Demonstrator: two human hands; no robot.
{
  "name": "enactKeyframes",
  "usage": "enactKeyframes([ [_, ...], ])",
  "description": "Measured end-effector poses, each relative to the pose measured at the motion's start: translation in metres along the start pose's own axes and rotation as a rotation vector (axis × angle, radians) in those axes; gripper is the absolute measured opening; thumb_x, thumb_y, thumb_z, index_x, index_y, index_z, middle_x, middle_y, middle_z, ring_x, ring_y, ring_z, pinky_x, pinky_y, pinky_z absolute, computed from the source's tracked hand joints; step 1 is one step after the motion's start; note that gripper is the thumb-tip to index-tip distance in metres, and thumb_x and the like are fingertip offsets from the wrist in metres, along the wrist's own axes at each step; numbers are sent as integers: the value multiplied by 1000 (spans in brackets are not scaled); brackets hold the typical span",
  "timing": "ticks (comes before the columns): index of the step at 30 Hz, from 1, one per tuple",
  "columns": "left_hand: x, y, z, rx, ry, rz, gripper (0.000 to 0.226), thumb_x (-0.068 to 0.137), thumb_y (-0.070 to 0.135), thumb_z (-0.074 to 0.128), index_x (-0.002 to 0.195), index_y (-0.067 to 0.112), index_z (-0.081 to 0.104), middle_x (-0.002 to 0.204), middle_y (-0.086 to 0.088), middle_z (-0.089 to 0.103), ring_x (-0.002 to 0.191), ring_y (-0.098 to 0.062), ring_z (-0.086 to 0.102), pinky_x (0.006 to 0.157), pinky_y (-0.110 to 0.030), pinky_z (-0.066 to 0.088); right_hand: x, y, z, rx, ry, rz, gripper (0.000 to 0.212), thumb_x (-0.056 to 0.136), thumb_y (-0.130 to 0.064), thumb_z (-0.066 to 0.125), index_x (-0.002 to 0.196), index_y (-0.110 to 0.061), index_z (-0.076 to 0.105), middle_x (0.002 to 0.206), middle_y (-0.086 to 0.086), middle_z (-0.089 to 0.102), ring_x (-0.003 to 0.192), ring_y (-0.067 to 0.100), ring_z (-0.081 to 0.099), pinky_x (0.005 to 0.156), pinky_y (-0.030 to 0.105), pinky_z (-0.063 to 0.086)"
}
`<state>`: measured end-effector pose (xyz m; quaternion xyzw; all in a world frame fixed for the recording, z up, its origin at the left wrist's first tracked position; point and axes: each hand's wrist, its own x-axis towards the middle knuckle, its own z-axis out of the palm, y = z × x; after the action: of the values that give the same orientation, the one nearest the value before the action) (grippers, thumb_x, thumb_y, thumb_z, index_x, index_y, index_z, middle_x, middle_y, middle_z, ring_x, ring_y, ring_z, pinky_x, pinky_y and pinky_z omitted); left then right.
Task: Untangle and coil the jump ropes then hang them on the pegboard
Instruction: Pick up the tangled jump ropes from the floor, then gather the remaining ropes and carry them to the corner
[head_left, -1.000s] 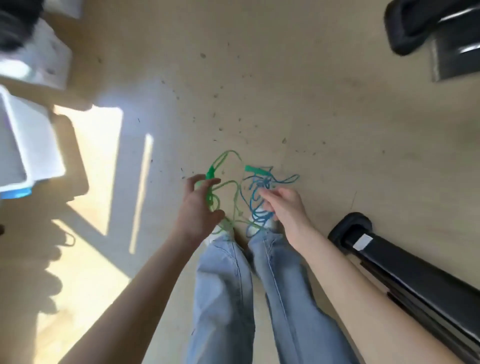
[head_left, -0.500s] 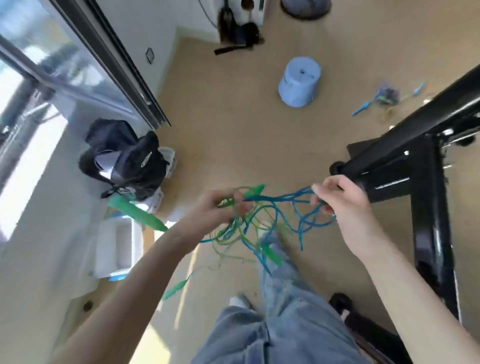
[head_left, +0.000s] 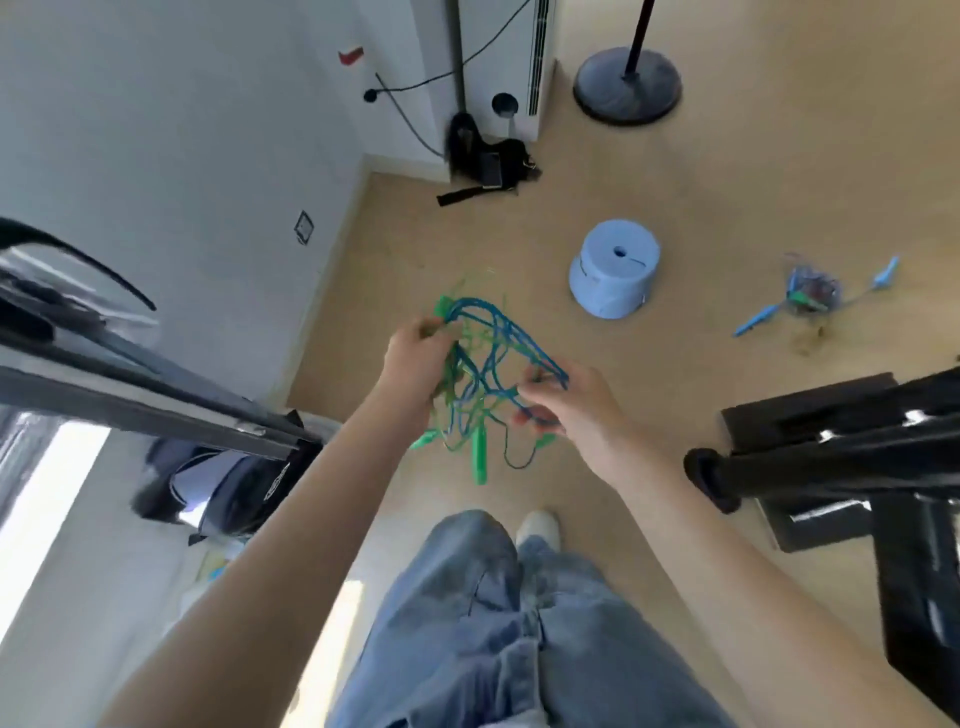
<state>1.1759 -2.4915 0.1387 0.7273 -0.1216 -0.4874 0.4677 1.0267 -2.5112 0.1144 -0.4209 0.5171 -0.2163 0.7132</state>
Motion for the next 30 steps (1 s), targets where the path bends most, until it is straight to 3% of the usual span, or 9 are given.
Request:
enactKeyframes([
  [5,99,31,-8,301,49,104,19,83,2,61,101,9,61,79,-6,54,63,-14,47,53,-21,35,87,-53,-9,-20,-104,53,28,85,13,51,113,12,52,94,19,54,79,27,55,78,32,50],
  [9,201,68,1,325,78,145,21,82,-1,58,101,4,63,88,-12,56,80,-20,50,57,-24,36,179,-88,3,-58,-99,74,30,85,13,52,113,4,54,97,17,53,93,26,52,101,45,43],
  [12,266,93,6,562,82,149,23,83,4,60,106,5,61,94,-15,57,78,-28,56,62,-23,43,249,-110,15,-168,-99,78,37,84,7,56,119,-3,53,106,12,58,95,19,54,98,41,44],
  [16,322,130,8,972,-89,57,52,80,7,67,129,6,50,128,-27,46,118,-34,47,92,-31,39,320,-134,17,-525,-70,58,45,82,-2,58,126,-12,52,107,6,54,90,19,53,82,33,47],
  [19,350,160,21,1123,-173,-18,65,79,15,71,136,8,40,136,-25,40,124,-34,41,100,-34,35,348,-153,3,-642,-11,75,34,85,-7,54,118,-11,56,101,5,53,86,16,49,64,23,40],
  [22,376,184,47,1294,-225,-93,73,80,32,70,138,6,34,143,-23,34,131,-34,34,106,-39,31,359,-170,-33,-591,-7,150,21,89,-6,46,107,-10,57,92,4,60,75,14,57,66,24,47],
  [25,396,197,93,1375,-226,-13,45,89,26,58,126,4,48,134,-17,46,123,-30,44,100,-37,37,355,-180,-91,-449,108,206,16,89,-2,43,95,-11,55,85,7,63,64,12,60,63,22,49],
  [27,399,198,141,1309,-295,88,12,89,11,50,96,11,61,105,-14,58,100,-26,54,78,-31,44,345,-177,-135,-353,288,244,15,89,-2,43,93,-9,56,82,9,64,62,15,59,62,23,48],
  [30,392,195,229,1330,-478,239,17,86,6,46,86,14,61,87,-4,53,87,-22,53,67,-26,38,331,-170,-201,-224,474,291,18,89,-1,42,97,-5,58,78,10,63,59,15,57,56,20,48],
])
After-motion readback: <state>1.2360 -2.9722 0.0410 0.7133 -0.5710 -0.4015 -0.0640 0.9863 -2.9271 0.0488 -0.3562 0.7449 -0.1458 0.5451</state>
